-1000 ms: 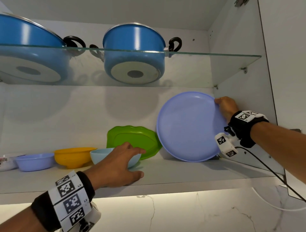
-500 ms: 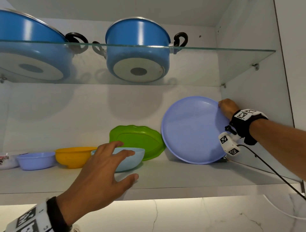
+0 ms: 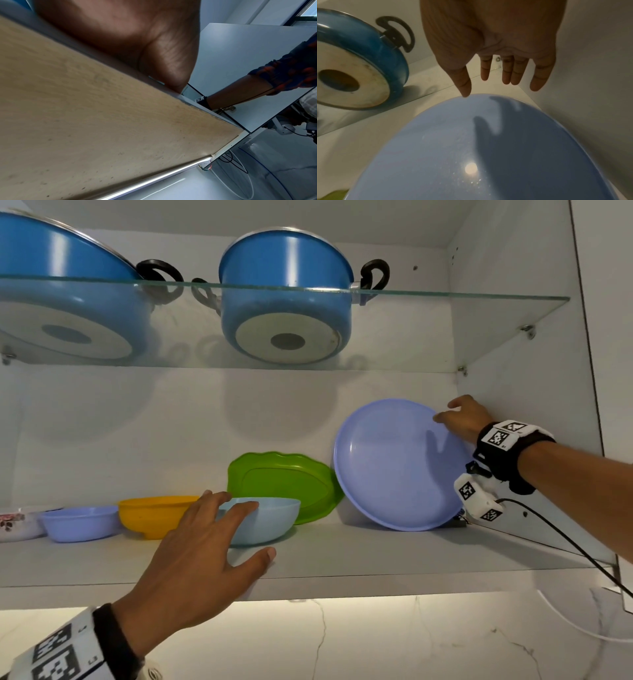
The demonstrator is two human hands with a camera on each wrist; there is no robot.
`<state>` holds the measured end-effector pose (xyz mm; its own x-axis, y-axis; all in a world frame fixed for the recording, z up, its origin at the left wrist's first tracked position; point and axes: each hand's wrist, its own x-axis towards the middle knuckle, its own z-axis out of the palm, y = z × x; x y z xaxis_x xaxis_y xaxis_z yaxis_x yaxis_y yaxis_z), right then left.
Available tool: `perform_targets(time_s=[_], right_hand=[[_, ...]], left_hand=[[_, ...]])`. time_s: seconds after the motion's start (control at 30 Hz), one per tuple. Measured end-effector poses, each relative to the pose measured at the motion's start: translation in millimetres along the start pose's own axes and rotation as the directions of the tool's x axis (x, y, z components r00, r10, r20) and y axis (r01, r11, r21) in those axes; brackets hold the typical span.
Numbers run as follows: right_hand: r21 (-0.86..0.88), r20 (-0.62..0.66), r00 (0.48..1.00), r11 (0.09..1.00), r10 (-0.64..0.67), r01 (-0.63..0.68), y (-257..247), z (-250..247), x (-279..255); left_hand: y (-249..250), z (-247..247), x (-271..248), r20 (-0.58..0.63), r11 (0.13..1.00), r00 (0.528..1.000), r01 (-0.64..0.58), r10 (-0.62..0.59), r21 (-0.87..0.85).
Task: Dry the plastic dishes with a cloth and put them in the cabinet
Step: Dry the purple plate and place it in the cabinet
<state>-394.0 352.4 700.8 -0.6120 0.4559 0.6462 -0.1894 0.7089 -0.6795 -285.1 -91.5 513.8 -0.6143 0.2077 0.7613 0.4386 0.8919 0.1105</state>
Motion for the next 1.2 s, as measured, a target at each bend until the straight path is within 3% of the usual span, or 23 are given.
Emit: perform_targets(time_s=[0.17,0.3,0.4,0.5,0.9,1.2], right_hand=[[-0.213,0.172,0.981,0.969,-0.092,0.128,-13,5,-26],[-0.455,0.435,0.894,0.831,-0.106,0.32,-19,22,-47],[-0.555,0.527,0.849,0.737,-0.047,0.386,-19,36,-59],[-0.628,0.516,0.856,0.663,-0.036,0.407,-15,50,-66],[-0.665,0.45,0.881,0.602,-0.149,0.442,-21,48,-72],[-0.676,0.41,0.883,0.573,-0.229,0.463,-30,39,-78]], left_hand=[[-2,0,1,-0.007,1.0,1.0,-0.002,0.002,0.022],[-3,3,3,-0.004,1.0,1.0,-0.007,0.007,0.021],[-5,5,4,0.017,1.0,1.0,-0.02,0.02,-0.016],[-7,6,5,0.029,0.999,0.998,-0.046,0.047,-0.027],[-2,5,6,0.03,0.992,0.994,-0.105,0.107,-0.069],[1,3,2,0.041,0.993,0.996,-0.068,0.073,-0.095]])
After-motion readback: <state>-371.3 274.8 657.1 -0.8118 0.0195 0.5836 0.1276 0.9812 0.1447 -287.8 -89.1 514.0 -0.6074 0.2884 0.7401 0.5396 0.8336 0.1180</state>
